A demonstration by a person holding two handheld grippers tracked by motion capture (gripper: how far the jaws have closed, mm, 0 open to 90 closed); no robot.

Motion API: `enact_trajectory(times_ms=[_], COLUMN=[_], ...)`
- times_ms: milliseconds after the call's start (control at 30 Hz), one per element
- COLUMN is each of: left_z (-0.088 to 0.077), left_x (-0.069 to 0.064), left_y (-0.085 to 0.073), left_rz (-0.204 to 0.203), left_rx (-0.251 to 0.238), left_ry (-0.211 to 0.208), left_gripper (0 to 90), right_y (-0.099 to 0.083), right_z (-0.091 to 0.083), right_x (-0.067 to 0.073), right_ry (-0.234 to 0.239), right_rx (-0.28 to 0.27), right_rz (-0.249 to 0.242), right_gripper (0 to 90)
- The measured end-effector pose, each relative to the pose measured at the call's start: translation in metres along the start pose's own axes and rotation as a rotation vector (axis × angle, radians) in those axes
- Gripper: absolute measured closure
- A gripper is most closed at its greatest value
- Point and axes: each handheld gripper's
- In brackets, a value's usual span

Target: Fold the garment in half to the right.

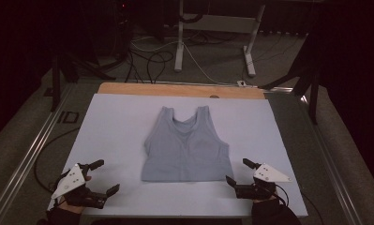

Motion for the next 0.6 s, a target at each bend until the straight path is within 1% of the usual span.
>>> enact_trajectory(times_ms=[167,267,467,533,567,600], left_z=[-0.0001,0.0005,0.0013,0.0014,0.0015,0.0015], left_x=[-0.0003,-0.0007,-0.0007,-0.0005,-0.0008,-0.0008], left_y=[0.0002,0.0003,0.0003,0.0006,0.0012,0.0012], left_rz=[0.008,0.011,0.015,0.015,0.014,0.014], left_rx=[0.004,0.009,0.017,0.017,0.016,0.016], left_ry=[0.005,0.006,0.003,0.003,0.003,0.003], left_gripper=[0.0,0.0,0.0,0.0,0.0,0.0], right_y=[0.0000,0.0011,0.0013,0.0012,0.0018,0.0026], right_z=[0.0001,-0.0001,0.0030,0.0032,0.0029,0.0026], right_x=[-0.0004,-0.0011,0.0005,0.0006,0.0008,0.0004], right_ry=[0.001,0.013,0.030,0.026,0.028,0.026], right_rx=[0.007,0.006,0.035,0.038,0.041,0.036], right_rz=[-0.002,0.011,0.029,0.021,0.033,0.033], right_gripper=[8.3,8.3,8.3,8.3,8.3,8.3])
Point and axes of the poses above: each handheld gripper's, and its own axes: z roughly forward along the jaws, y roughly out of its top, x roughly to its left, and after that the axes turned 13 degrees about -y, right-handed
